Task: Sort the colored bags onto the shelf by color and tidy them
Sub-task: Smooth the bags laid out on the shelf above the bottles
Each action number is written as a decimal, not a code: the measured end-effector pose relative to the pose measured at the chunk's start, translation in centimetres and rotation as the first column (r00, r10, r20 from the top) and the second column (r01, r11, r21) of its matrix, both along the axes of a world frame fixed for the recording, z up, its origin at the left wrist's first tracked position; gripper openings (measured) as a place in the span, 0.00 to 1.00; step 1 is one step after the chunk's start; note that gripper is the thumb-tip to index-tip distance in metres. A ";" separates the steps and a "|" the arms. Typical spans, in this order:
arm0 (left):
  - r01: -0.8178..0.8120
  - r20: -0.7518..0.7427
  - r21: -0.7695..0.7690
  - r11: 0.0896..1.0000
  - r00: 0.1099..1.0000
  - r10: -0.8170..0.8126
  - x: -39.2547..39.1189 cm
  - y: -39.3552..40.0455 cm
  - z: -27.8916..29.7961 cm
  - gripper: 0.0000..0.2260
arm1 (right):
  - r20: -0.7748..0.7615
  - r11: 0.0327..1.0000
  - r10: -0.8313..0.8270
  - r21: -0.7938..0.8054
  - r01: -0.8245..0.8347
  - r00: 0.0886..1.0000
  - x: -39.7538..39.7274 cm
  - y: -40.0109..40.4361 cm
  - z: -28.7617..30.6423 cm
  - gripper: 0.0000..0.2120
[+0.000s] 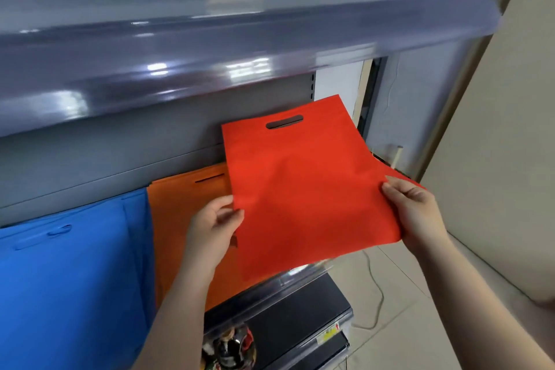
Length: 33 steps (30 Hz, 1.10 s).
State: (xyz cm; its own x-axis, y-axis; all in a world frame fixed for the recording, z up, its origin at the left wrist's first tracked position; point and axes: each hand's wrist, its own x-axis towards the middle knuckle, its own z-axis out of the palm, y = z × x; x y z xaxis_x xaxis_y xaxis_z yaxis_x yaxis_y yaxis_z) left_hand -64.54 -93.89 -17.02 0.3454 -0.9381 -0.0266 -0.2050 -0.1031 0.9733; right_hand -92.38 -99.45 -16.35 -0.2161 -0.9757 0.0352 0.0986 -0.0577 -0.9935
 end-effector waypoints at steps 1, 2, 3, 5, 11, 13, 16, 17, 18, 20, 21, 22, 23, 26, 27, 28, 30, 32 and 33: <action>0.009 0.052 0.003 1.000 0.999 -0.009 -0.5 -0.9 0.0 0.12 | -0.043 1.000 -0.006 0.001 0.006 0.999 -0.6 -0.8 -0.1 0.10; 0.015 0.096 0.011 1.000 0.995 -0.016 -1.0 -1.7 0.1 0.11 | -0.094 1.000 -0.019 0.003 0.019 0.995 -1.2 -1.7 -0.3 0.09; 0.022 0.132 0.015 1.000 0.991 -0.024 -1.6 -2.3 0.1 0.10 | -0.149 0.999 -0.039 0.003 0.040 0.988 -1.9 -2.4 -0.5 0.09; 0.038 0.188 0.012 0.999 0.981 -0.040 -2.8 -3.6 0.1 0.08 | -0.257 0.997 -0.073 0.003 0.076 0.964 -3.2 -4.2 -1.0 0.08; -0.006 0.372 0.050 0.999 0.928 -0.013 -7.3 -7.2 -0.3 0.09 | -0.527 0.998 -0.059 -0.030 0.051 0.848 -6.9 -9.5 -1.5 0.07; -0.046 0.433 0.076 0.996 0.901 0.008 -9.0 -7.9 -0.5 0.12 | -0.613 1.000 -0.019 -0.030 0.001 0.790 -8.0 -10.9 -1.4 0.06; -0.126 0.491 0.118 0.985 0.870 0.052 -11.4 -8.6 -0.9 0.14 | -0.708 0.995 0.085 0.029 -0.092 0.701 -9.7 -12.9 -1.7 0.05; -0.152 0.514 0.141 0.978 0.856 0.059 -12.2 -8.9 -1.0 0.14 | -0.733 0.992 0.118 0.052 -0.119 0.669 -10.2 -13.5 -2.0 0.05; -0.173 0.537 0.168 0.970 0.842 0.057 -12.7 -9.2 -1.1 0.15 | -0.753 0.987 0.149 0.070 -0.147 0.641 -10.6 -14.1 -2.2 0.07; -0.216 0.578 0.211 0.953 0.814 0.056 -13.7 -9.7 -1.5 0.16 | -0.794 0.972 0.213 0.115 -0.203 0.570 -11.1 -15.1 -2.5 0.11; -0.245 0.610 0.216 0.945 0.790 0.065 -14.0 -9.8 -1.6 0.17 | -0.823 0.965 0.233 0.131 -0.226 0.518 -11.2 -15.5 -2.6 0.13; -0.278 0.646 0.206 0.938 0.759 0.083 -14.4 -9.8 -1.7 0.18 | -0.854 0.959 0.239 0.132 -0.250 0.462 -11.3 -15.8 -2.7 0.15; -0.307 0.680 0.183 0.934 0.726 0.106 -14.8 -9.7 -1.7 0.19 | -0.885 0.954 0.226 0.117 -0.276 0.407 -11.4 -16.2 -2.8 0.17; -0.375 0.739 0.111 0.921 0.650 0.176 -15.8 -8.6 -1.3 0.18 | -0.956 0.929 0.145 0.043 -0.368 0.255 -11.1 -16.9 -2.6 0.18; -0.400 0.764 0.091 0.912 0.615 0.193 -15.9 -8.1 -1.2 0.18 | -0.967 0.911 0.131 0.030 -0.412 0.219 -10.6 -17.1 -2.3 0.17; -0.429 0.791 0.078 0.900 0.576 0.206 -15.9 -7.4 -1.0 0.19 | -0.974 0.886 0.124 0.023 -0.464 0.190 -9.8 -17.2 -1.9 0.17; -0.487 0.840 0.065 0.871 0.499 0.216 -15.6 -5.7 -0.4 0.20 | -0.982 0.812 0.116 0.007 -0.584 0.149 -7.6 -16.8 -1.0 0.17; -0.544 0.880 0.048 0.838 0.419 0.222 -14.6 -3.4 0.3 0.20 | -0.986 0.710 0.107 -0.014 -0.704 0.128 -4.6 -15.6 0.0 0.17; -0.573 0.895 0.038 0.819 0.384 0.227 -13.9 -2.0 0.7 0.20 | -0.987 0.651 0.106 -0.025 -0.758 0.124 -2.9 -14.7 0.6 0.17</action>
State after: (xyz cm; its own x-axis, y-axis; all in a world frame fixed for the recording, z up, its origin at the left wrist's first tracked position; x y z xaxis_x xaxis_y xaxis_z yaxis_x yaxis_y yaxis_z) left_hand -78.46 -95.94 -16.30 0.6891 -0.6758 0.2617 -0.7247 -0.6440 0.2451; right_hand -95.23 -114.19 -15.79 0.7357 -0.6321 0.2433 -0.5799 -0.7734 -0.2561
